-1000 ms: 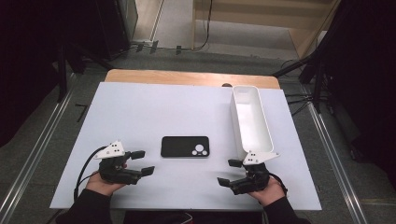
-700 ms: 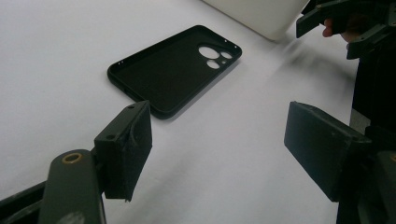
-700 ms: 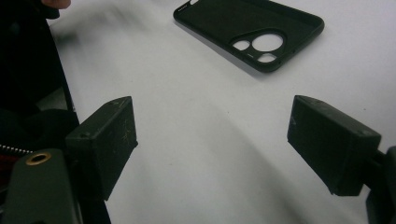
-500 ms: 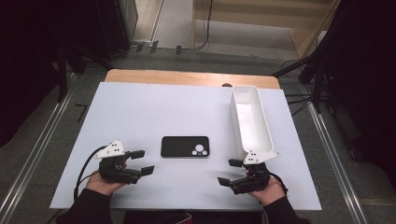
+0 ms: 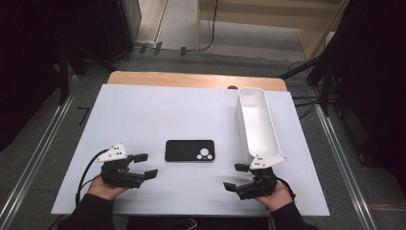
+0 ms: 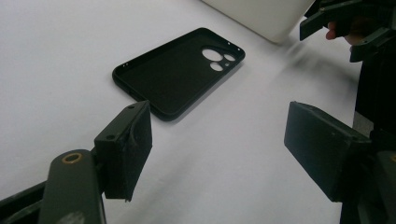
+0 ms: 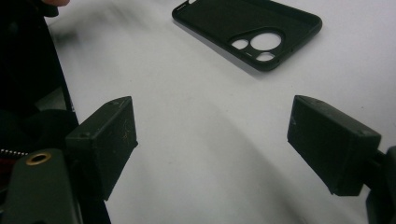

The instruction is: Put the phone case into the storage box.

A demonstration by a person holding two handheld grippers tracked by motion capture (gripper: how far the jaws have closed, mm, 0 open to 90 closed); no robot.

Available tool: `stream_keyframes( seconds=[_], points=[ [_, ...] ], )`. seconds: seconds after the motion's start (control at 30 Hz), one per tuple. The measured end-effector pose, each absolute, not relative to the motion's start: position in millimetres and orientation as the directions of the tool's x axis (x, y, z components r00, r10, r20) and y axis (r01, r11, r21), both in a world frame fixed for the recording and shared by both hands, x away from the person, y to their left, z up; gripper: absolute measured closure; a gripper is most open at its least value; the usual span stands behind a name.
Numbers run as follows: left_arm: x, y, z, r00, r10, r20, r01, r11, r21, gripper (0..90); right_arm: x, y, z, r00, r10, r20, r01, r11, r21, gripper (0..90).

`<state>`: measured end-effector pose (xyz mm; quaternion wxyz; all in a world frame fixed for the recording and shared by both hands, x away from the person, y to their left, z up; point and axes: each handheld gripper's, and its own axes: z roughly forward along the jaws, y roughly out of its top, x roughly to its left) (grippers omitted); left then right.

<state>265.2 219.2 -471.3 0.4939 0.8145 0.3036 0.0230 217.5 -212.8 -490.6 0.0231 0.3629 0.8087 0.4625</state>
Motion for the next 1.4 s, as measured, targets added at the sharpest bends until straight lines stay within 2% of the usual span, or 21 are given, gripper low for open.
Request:
stream_keyframes(
  seconds=[0.47, 0.8, 1.17, 1.4],
  points=[
    [272.1, 222.0, -465.8, 0.777, 0.592, -0.215, 0.457, -0.296, 0.839, 23.3, 217.2, -213.2, -490.6, -0.736, 0.607, 0.301, 0.567, 0.309, 0.763, 14.3],
    [279.0, 219.9, -465.1, 0.762, 0.601, -0.240, 0.477, -0.272, 0.836, 23.4, 217.2, -212.5, -490.9, -0.738, 0.607, 0.295, 0.563, 0.311, 0.766, 14.3],
    [293.6, 210.6, -463.3, 0.754, 0.625, -0.201, 0.460, -0.283, 0.842, 24.0, 216.9, -212.4, -490.6, -0.739, 0.607, 0.294, 0.562, 0.314, 0.765, 14.3],
    [306.4, 203.3, -460.6, 0.744, 0.627, -0.231, 0.481, -0.263, 0.836, 24.0, 217.4, -212.6, -491.3, -0.739, 0.607, 0.290, 0.562, 0.320, 0.762, 14.3]
  ],
)
